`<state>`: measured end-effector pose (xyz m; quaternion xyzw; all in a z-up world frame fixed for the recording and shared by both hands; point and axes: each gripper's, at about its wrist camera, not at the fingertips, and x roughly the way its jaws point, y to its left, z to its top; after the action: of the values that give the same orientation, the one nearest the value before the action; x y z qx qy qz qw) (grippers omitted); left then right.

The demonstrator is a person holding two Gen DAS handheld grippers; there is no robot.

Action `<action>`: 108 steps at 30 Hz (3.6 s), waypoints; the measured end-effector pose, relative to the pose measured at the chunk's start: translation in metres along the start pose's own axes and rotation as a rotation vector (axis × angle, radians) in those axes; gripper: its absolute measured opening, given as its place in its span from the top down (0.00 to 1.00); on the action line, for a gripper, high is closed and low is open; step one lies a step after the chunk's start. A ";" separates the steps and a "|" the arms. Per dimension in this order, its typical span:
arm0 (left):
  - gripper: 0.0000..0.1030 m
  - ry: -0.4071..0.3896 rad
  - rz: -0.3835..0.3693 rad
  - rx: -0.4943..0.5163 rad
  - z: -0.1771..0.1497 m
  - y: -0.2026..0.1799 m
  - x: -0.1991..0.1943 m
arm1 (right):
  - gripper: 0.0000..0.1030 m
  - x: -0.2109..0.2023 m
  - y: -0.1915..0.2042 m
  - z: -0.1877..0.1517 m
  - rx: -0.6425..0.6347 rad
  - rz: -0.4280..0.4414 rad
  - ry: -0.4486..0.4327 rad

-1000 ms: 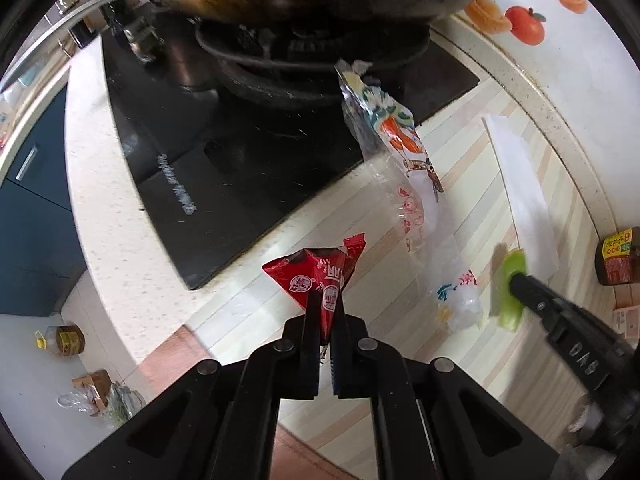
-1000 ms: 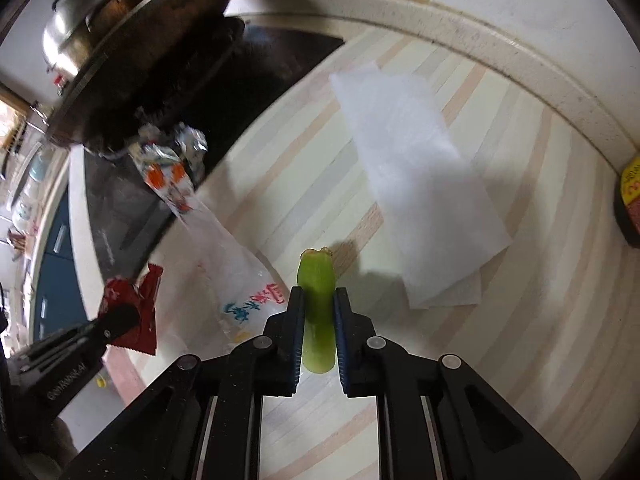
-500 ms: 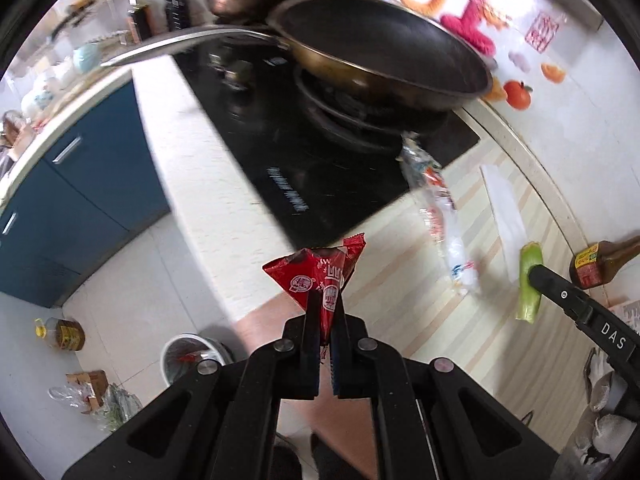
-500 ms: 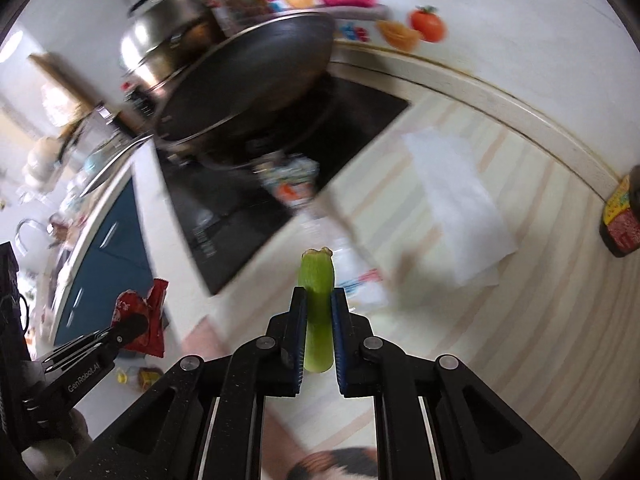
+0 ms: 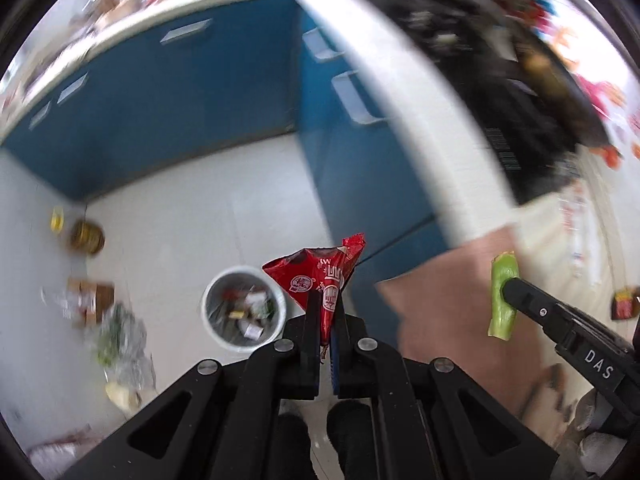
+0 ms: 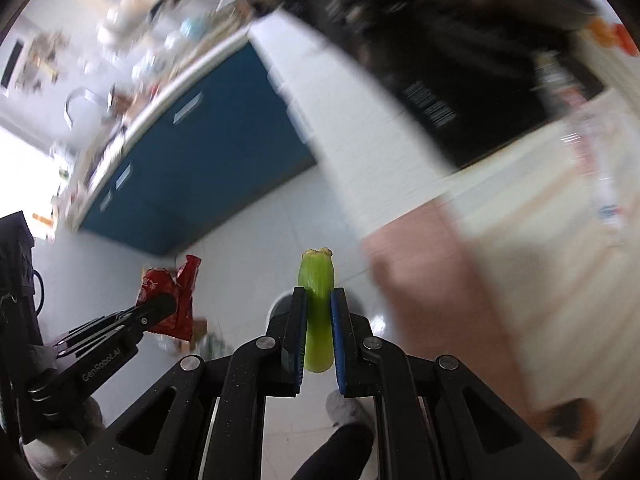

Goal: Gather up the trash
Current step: 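Carry the vegetable piece and red packet with both tools over the bin, then open both tools to drop the vegetable and packet into the bin, then move both tools back to the counter, then grasp the white paper towel with right tool while left tool grasps the printed plastic bag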

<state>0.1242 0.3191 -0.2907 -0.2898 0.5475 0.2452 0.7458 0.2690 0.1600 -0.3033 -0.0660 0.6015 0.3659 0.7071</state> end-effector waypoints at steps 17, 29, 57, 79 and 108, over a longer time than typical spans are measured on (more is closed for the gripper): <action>0.99 0.344 0.042 -0.327 -0.100 0.240 0.356 | 0.89 0.446 0.025 -0.126 0.057 0.033 0.384; 0.93 0.388 0.004 -0.408 -0.118 0.266 0.425 | 0.81 0.580 0.003 -0.157 0.075 0.032 0.502; 0.05 -0.036 0.253 -0.306 -0.084 0.174 0.000 | 0.42 0.170 0.092 -0.057 -0.068 0.128 0.280; 0.00 -0.065 0.094 0.269 0.053 -0.309 0.007 | 0.25 -0.140 -0.317 0.049 0.420 -0.350 -0.196; 0.98 0.024 0.023 0.441 0.045 -0.410 0.072 | 0.98 -0.100 -0.376 0.079 0.415 -0.417 -0.172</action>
<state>0.4546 0.0620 -0.2818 -0.1162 0.5998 0.1244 0.7818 0.5556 -0.1139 -0.3223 -0.0111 0.5749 0.0864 0.8136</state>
